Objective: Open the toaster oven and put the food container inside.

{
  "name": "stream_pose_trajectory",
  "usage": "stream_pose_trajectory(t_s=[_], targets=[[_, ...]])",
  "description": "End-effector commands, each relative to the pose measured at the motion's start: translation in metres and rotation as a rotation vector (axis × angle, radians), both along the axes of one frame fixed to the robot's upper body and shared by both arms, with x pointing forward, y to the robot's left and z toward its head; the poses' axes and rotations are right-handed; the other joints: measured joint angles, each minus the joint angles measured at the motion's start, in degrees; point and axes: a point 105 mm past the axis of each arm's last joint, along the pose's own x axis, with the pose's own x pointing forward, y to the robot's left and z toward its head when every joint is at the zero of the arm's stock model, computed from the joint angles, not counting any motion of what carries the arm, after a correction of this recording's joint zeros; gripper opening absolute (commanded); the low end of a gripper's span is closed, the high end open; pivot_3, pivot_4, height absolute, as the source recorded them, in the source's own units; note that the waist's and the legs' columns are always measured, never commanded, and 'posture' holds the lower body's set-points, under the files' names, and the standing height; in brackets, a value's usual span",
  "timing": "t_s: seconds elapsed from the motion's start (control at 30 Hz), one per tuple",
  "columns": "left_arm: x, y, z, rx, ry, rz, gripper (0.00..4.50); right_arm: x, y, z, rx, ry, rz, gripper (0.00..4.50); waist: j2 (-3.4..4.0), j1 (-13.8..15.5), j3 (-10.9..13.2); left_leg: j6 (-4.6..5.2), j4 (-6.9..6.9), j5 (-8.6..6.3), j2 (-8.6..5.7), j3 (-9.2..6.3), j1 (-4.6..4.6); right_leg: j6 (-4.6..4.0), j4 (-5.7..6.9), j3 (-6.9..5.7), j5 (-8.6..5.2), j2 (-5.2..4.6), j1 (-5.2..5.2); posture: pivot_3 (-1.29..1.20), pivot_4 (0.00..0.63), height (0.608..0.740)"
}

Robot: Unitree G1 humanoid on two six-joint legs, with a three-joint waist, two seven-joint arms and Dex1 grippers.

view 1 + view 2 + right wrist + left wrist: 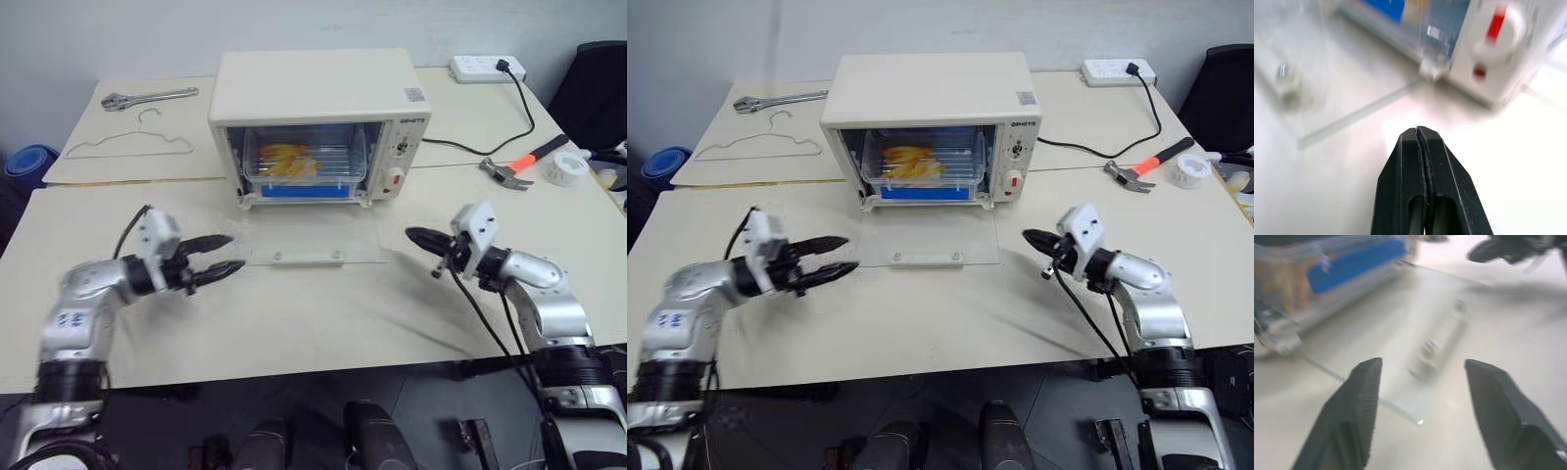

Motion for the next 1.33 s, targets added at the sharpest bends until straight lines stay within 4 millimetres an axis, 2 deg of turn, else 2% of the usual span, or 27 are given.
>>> stream_pose_trajectory(t_s=[0.03,0.07,0.13,0.2,0.3,0.33,0.53,0.63,0.7,0.73,0.87,1.0,1.2,1.23,1.33], targets=[[-0.016,0.002,0.011,-0.007,-0.004,-0.084,4.14,-0.002,0.012,-0.009,-0.020,-0.006,0.090,0.00,0.03,0.4,0.0,0.00,0.00,0.00,0.00,0.01,0.01,0.00,0.01,0.01,0.00,0.00,0.00,0.00,0.150,0.740],[-0.018,0.001,0.013,-0.007,-0.005,-0.090,4.46,-0.002,0.018,-0.011,-0.008,-0.010,0.117,0.00,0.03,0.4,0.0,0.00,0.00,0.00,0.00,0.00,0.00,0.00,0.02,0.01,0.00,0.00,0.00,0.00,0.150,0.740],[-0.018,0.000,0.018,-0.027,-0.025,-0.079,4.49,-0.003,0.033,-0.013,0.015,-0.021,0.174,0.00,0.04,0.5,0.0,0.00,0.01,0.00,-0.01,-0.02,-0.02,0.00,0.03,0.00,0.00,-0.01,0.00,0.00,0.150,0.740],[-0.016,0.001,0.026,-0.082,-0.057,-0.043,4.49,-0.004,0.049,-0.003,0.072,-0.067,0.227,0.00,0.04,0.5,0.0,0.00,0.03,0.00,-0.01,-0.02,-0.02,0.00,0.02,-0.02,0.00,-0.01,0.00,0.00,0.150,0.740],[-0.014,0.002,0.033,-0.148,-0.087,0.011,4.49,-0.007,0.059,0.013,0.139,-0.140,0.262,0.00,0.04,0.5,0.0,0.00,0.03,0.00,0.00,-0.04,-0.02,0.00,0.03,-0.04,0.00,0.00,-0.01,0.00,0.150,0.740],[-0.014,0.003,0.034,-0.161,-0.089,0.025,4.49,-0.008,0.061,0.017,0.155,-0.157,0.268,0.00,0.04,0.5,0.0,0.00,0.03,0.00,0.01,-0.05,-0.02,0.00,0.03,-0.05,0.00,0.00,-0.01,0.00,0.150,0.740],[-0.005,0.014,0.048,-0.289,-0.168,0.170,4.49,-0.006,0.060,0.077,0.441,-0.315,0.236,0.00,0.04,0.5,0.0,-0.01,0.06,0.00,0.02,-0.08,-0.02,0.00,0.04,-0.07,0.01,0.01,-0.01,0.00,0.150,0.740],[0.003,0.022,0.043,-0.265,-0.192,0.240,4.49,-0.003,0.055,0.105,0.570,-0.363,0.214,0.00,0.05,0.4,0.0,-0.01,0.05,0.00,0.02,-0.07,-0.01,-0.01,0.05,-0.06,0.01,0.02,-0.01,0.00,0.150,0.740],[0.001,0.023,0.034,-0.208,-0.191,0.234,4.49,-0.006,0.052,0.112,0.582,-0.365,0.227,0.00,0.05,0.4,0.0,-0.02,0.03,0.00,0.04,-0.08,-0.01,-0.01,0.05,-0.07,0.01,0.04,-0.01,0.00,0.150,0.740],[0.000,0.024,0.028,-0.171,-0.188,0.227,4.49,-0.009,0.051,0.112,0.572,-0.348,0.248,0.00,0.06,0.4,0.0,-0.02,0.02,0.00,0.04,-0.09,-0.01,-0.01,0.05,-0.08,0.01,0.04,-0.01,0.00,0.150,0.740],[-0.010,0.034,0.005,-0.004,-0.169,0.207,4.50,-0.030,0.045,0.097,0.422,-0.281,0.328,0.86,0.06,0.6,0.0,0.01,-0.06,-0.02,0.03,-0.09,-0.05,-0.01,0.04,-0.07,0.01,0.01,-0.01,0.00,0.150,0.740],[-0.021,0.049,-0.007,0.058,-0.130,0.220,4.50,-0.057,0.029,0.060,0.170,-0.204,0.399,2.24,0.06,0.8,0.0,0.05,-0.01,-0.04,-0.02,-0.09,-0.08,-0.01,-0.12,-0.06,0.01,-0.04,0.01,0.00,0.150,0.740],[-0.038,0.055,-0.025,0.132,-0.082,0.238,4.50,-0.079,0.005,0.024,0.029,-0.157,0.397,4.25,0.07,0.5,0.0,0.05,-0.03,-0.03,0.02,0.04,0.01,-0.01,-0.05,0.01,0.01,-0.01,0.02,0.00,0.150,0.740],[-0.039,0.055,-0.026,0.130,-0.082,0.242,4.50,-0.080,0.002,0.020,0.024,-0.150,0.389,4.48,0.07,0.5,0.0,0.05,-0.05,-0.03,0.03,0.06,0.01,-0.01,-0.05,0.02,0.01,0.00,0.02,0.00,0.150,0.740],[-0.042,0.050,-0.028,0.111,-0.089,0.251,4.50,-0.080,-0.007,0.006,0.014,-0.143,0.338,4.48,0.07,0.7,0.0,0.04,-0.02,-0.03,0.06,0.06,0.01,-0.01,-0.04,0.01,0.01,0.02,0.03,0.00,0.150,0.740]])
